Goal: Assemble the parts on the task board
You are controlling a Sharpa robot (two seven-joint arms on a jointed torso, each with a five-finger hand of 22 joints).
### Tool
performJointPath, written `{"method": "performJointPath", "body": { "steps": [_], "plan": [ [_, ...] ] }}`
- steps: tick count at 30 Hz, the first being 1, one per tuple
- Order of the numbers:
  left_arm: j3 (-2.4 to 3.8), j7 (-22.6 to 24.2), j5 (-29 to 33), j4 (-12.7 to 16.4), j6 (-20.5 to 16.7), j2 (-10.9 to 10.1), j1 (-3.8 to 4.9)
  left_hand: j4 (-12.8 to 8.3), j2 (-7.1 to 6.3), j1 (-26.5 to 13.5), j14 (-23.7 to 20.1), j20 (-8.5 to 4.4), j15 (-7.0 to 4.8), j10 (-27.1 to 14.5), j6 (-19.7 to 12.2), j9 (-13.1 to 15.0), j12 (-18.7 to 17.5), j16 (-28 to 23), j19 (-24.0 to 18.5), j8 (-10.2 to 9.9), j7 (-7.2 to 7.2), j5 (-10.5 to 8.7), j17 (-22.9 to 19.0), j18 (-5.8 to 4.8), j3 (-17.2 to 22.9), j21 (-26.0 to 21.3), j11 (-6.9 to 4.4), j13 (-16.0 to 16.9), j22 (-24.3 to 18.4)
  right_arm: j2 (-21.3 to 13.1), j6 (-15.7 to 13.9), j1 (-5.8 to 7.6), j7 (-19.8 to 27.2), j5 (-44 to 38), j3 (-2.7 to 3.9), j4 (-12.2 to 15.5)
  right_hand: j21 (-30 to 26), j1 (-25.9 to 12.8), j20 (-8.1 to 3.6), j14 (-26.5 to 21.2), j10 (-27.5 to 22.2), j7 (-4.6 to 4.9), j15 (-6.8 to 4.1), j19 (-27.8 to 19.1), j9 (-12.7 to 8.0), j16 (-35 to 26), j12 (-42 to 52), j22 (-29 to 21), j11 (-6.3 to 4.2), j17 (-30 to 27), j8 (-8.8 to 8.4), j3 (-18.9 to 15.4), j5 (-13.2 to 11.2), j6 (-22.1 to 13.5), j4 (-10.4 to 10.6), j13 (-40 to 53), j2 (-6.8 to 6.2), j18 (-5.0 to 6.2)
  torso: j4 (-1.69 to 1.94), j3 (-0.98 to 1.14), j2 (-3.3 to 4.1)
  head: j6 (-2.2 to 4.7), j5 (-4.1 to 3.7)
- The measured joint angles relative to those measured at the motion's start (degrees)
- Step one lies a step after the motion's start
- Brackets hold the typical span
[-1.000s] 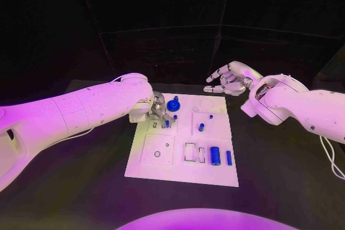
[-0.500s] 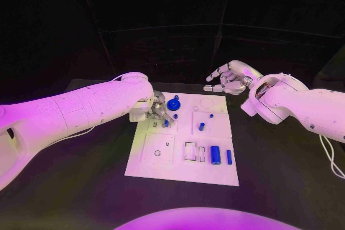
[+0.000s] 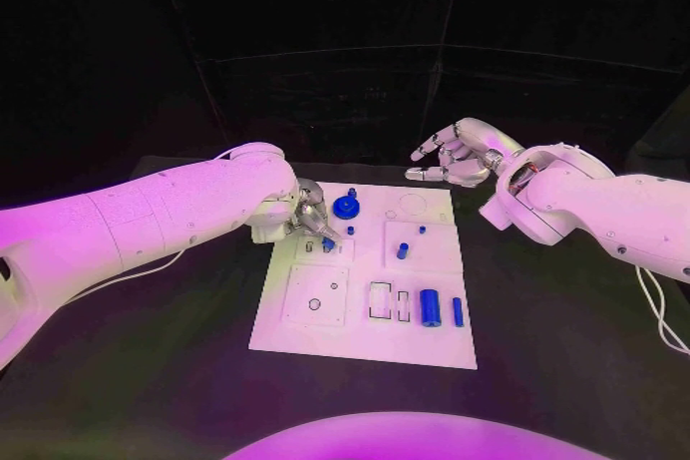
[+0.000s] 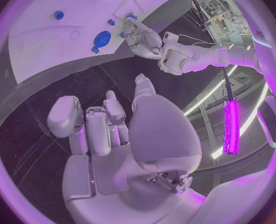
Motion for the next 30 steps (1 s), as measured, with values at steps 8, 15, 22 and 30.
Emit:
{"method": "performJointPath", "body": {
  "steps": [8,15,22,30],
  "plan": [
    [0.0,0.6,0.7,3.0,-2.3,-2.3,0.0,-1.9,-3.4,-4.4,0.0,0.0,0.0,0.3,0.0,1.5,-0.2,0.0,0.0,1.2,0.02,-0.29,0.0,0.0,9.1,0.0,-0.32,-0.4,0.3,0.0,0.1,0.0,0.1,0.2,0.0,0.0,-0.2,0.0,0.0,0.0,0.0,0.0,0.0,0.0,0.0,0.0,0.0,0.0,0.0,0.0,0.0,0.0,0.3,0.0,0.0,-0.1,0.0,0.0,0.05,0.02,-0.02,-0.01,0.2],
    [0.0,1.5,-0.5,6.2,-7.2,-4.3,-0.39,-2.2,-3.89,-4.9,0.0,0.0,0.0,0.8,0.0,2.1,-0.2,0.0,0.0,1.5,0.03,-0.35,0.0,0.0,10.2,0.0,-0.34,-0.3,0.6,-0.1,0.1,0.0,0.1,0.4,0.0,0.0,-0.2,-0.2,0.0,0.0,0.0,0.0,0.0,0.0,0.0,0.0,0.0,-0.1,0.0,0.0,0.0,-0.2,0.3,0.0,0.2,-0.1,0.23,0.0,0.12,0.01,-0.04,-0.1,0.4],
    [-0.12,2.0,-2.3,8.2,-12.3,-5.4,-1.56,-2.5,-4.03,-5.2,0.0,0.0,0.0,0.8,0.0,2.2,-0.2,0.0,0.0,1.8,0.03,-0.51,0.0,0.0,10.8,0.0,-0.4,-0.2,0.9,-0.4,0.1,0.0,0.2,0.5,0.0,0.0,-0.2,-0.2,0.0,0.0,0.0,0.0,0.0,0.0,0.0,0.0,0.0,-0.1,0.0,0.0,0.0,-0.1,0.3,0.0,0.1,-0.1,0.22,0.0,0.19,0.02,-0.07,-0.23,0.48],
    [-0.81,1.9,-4.3,8.4,-14.9,-5.4,-2.7,-2.4,-4.23,-5.4,0.0,0.0,0.0,0.8,0.0,2.3,-0.2,0.0,0.0,1.9,0.04,-0.53,0.0,0.0,11.0,0.0,-0.4,-0.4,1.0,-0.4,0.1,0.0,0.3,0.6,0.0,-0.1,-0.2,-0.2,0.0,0.0,0.0,0.0,0.0,0.0,0.0,0.0,0.0,-0.1,0.0,0.0,0.0,-0.1,0.3,0.0,0.2,-0.1,0.22,0.0,0.09,0.02,-0.04,-0.23,0.71]
  ]
}}
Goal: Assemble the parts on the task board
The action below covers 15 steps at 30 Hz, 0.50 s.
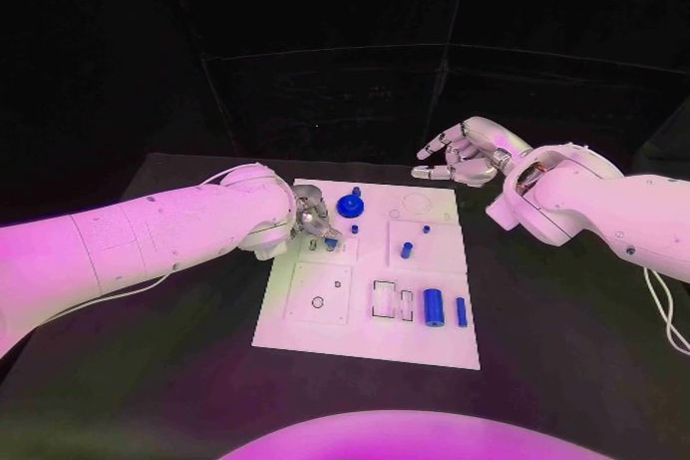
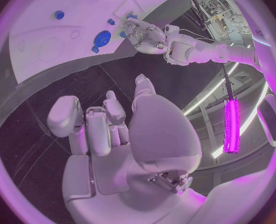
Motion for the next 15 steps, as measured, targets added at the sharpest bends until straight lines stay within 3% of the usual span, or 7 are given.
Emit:
{"method": "performJointPath", "body": {
  "steps": [15],
  "plan": [
    [-0.23,-0.1,-2.5,-0.3,-0.4,0.2,-0.24,-0.5,-0.91,-1.2,0.0,0.0,0.0,0.4,0.1,0.4,0.4,0.0,0.0,0.6,0.09,0.23,0.0,0.0,1.2,0.0,-0.02,0.1,0.0,0.1,0.0,0.0,0.1,0.2,0.0,-0.2,0.0,0.0,0.0,0.0,0.0,0.0,0.0,0.0,0.0,0.0,0.0,0.0,0.0,0.0,0.0,0.0,0.0,0.0,0.0,0.0,0.0,0.0,-0.05,0.01,0.07,-0.22,-0.02]
  ]
}}
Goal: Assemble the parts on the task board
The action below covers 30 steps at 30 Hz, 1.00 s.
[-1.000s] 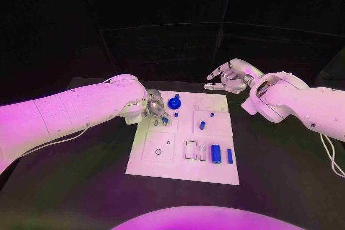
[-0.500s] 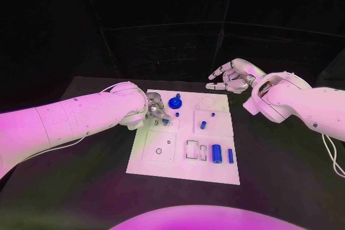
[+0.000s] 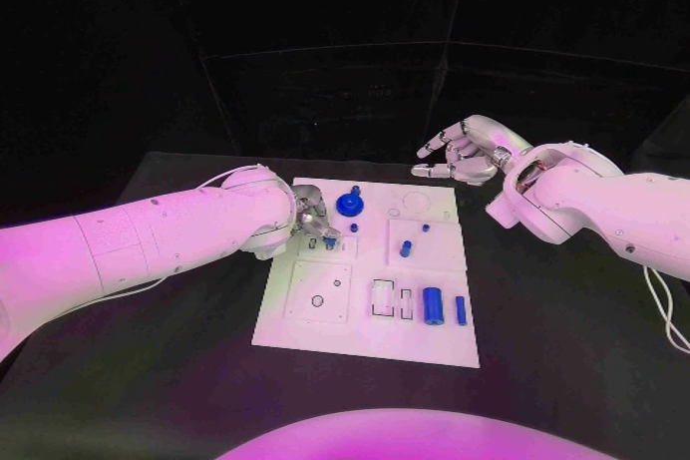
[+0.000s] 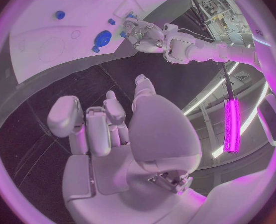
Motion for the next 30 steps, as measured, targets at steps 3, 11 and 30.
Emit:
{"method": "performJointPath", "body": {
  "steps": [3,11,30],
  "plan": [
    [0.0,0.0,-0.3,0.1,0.3,-0.1,-0.01,0.2,-0.06,-0.1,0.0,0.0,0.0,0.0,0.0,0.2,0.0,0.0,0.0,0.0,0.0,0.05,0.0,0.0,0.2,0.0,0.0,0.0,0.0,0.0,0.0,0.0,0.0,0.1,0.0,0.0,0.0,0.0,0.0,0.0,0.0,0.0,0.0,0.0,0.0,0.0,0.0,0.0,0.0,0.0,0.0,0.0,0.0,0.0,0.0,0.0,0.0,0.0,0.0,0.01,0.0,-0.07,0.09],
    [0.05,-0.1,-0.9,0.7,1.3,-0.6,-0.01,0.2,-0.22,-0.5,0.0,0.0,0.0,0.0,0.0,0.3,0.0,0.0,0.0,0.4,0.0,0.07,0.0,0.0,0.2,0.0,0.0,0.0,0.0,0.1,0.0,0.0,0.1,0.2,0.0,-0.1,0.0,0.0,0.0,0.0,0.0,0.0,0.0,0.0,0.0,0.0,0.0,0.0,0.0,0.0,0.0,0.0,0.0,0.0,0.0,0.0,0.0,0.0,0.0,-0.01,-0.02,-0.23,0.24],
    [0.01,-0.6,-1.3,1.5,2.1,-1.3,-0.18,-0.5,-0.09,-1.3,0.0,0.0,0.0,0.6,0.4,0.7,0.3,0.0,0.0,0.7,-0.23,0.46,0.0,0.0,1.3,0.0,-0.25,0.3,0.2,0.1,0.1,-0.01,0.2,0.3,0.0,-0.5,0.0,0.0,0.0,0.0,0.0,0.0,0.0,0.0,0.0,0.0,0.0,0.0,0.0,0.1,0.0,0.0,0.0,0.0,0.0,0.0,0.0,0.0,0.04,0.01,-0.03,-0.38,0.34]
  ]
}}
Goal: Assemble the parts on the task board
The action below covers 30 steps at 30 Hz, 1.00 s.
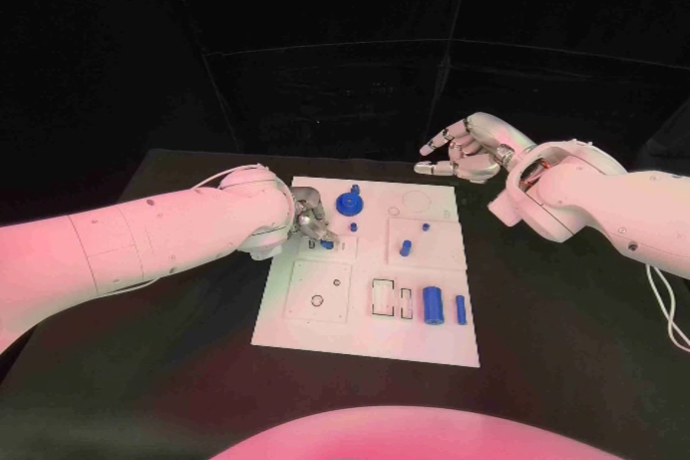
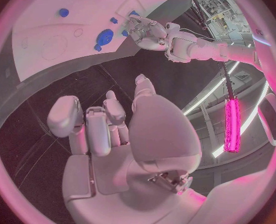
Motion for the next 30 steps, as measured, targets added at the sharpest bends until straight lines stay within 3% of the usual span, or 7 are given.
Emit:
{"method": "performJointPath", "body": {
  "steps": [3,6,9,13,30],
  "plan": [
    [-0.01,-0.1,-0.1,-0.1,0.0,0.2,0.0,0.0,-0.54,-0.6,0.0,-0.02,0.0,0.4,0.5,0.3,0.3,0.0,0.0,0.4,-0.34,0.0,0.0,0.0,0.0,0.0,-0.3,0.2,0.2,0.0,0.0,0.0,0.0,0.0,0.0,0.0,0.0,0.0,0.0,0.0,0.0,0.0,0.0,0.0,0.0,0.0,0.0,0.0,0.0,0.0,0.0,0.0,0.0,0.0,0.0,0.0,0.0,0.0,-0.01,0.01,0.0,0.01,0.01],
    [-0.05,-0.2,-0.2,-0.4,-0.1,0.4,-0.02,-1.5,-1.0,-1.9,-0.1,-0.29,-0.31,0.8,1.1,0.6,0.6,0.0,0.3,0.8,-0.92,0.0,0.0,0.0,1.4,0.0,-0.67,0.6,0.5,0.0,0.0,0.0,0.0,0.0,0.0,0.0,0.0,0.0,0.0,0.0,0.0,0.0,0.0,0.0,0.0,0.0,0.0,-0.1,0.0,0.0,0.0,-0.2,0.0,0.0,0.2,-0.1,0.01,0.0,-0.04,0.03,0.0,-0.02,0.02],
    [-0.06,-0.2,-0.3,-0.6,-0.1,0.6,-0.04,-4.2,-1.01,-4.1,0.0,-0.42,-0.42,0.9,1.7,0.9,1.0,0.0,0.4,1.2,-1.27,-0.41,0.0,0.0,3.1,0.3,-0.75,0.8,0.8,0.0,0.0,0.0,0.1,0.0,0.0,0.0,0.0,-0.3,0.0,0.0,0.0,0.0,0.0,0.0,0.0,0.0,0.0,-0.1,0.0,0.0,0.0,-0.2,0.0,0.0,0.2,-0.1,0.32,0.0,-0.04,0.03,0.0,-0.03,0.02],
    [-0.08,-0.3,-0.3,-1.0,-0.1,0.9,-0.05,-5.9,-0.68,-5.9,0.0,-0.72,-0.83,1.3,2.3,1.4,1.6,0.0,0.7,1.3,-1.77,-0.4,0.0,0.0,2.3,0.3,-0.99,1.3,1.3,0.0,0.0,0.0,0.1,0.0,0.0,-0.1,0.0,-0.3,0.0,0.0,0.0,0.0,0.0,0.0,0.0,0.0,0.0,-0.1,0.0,0.0,0.0,-0.2,0.0,0.0,0.2,-0.1,0.32,0.0,-0.05,0.05,0.0,-0.07,0.02],
    [-0.18,-0.6,-0.3,-1.6,-0.1,1.4,-0.21,-2.0,0.71,-7.7,-0.2,-1.05,-1.04,1.6,3.6,2.5,2.4,0.0,1.1,2.0,-2.15,-0.39,0.0,0.0,-5.8,0.9,-1.29,2.1,2.5,0.1,0.0,0.0,0.1,0.0,0.0,-0.2,-0.2,-0.3,0.0,0.0,0.0,0.0,0.0,0.0,0.0,0.0,0.0,-0.3,0.0,0.0,0.03,-0.2,-0.5,0.0,0.2,-0.2,0.31,0.0,-0.06,0.02,0.02,-0.29,-0.09]
  ]
}}
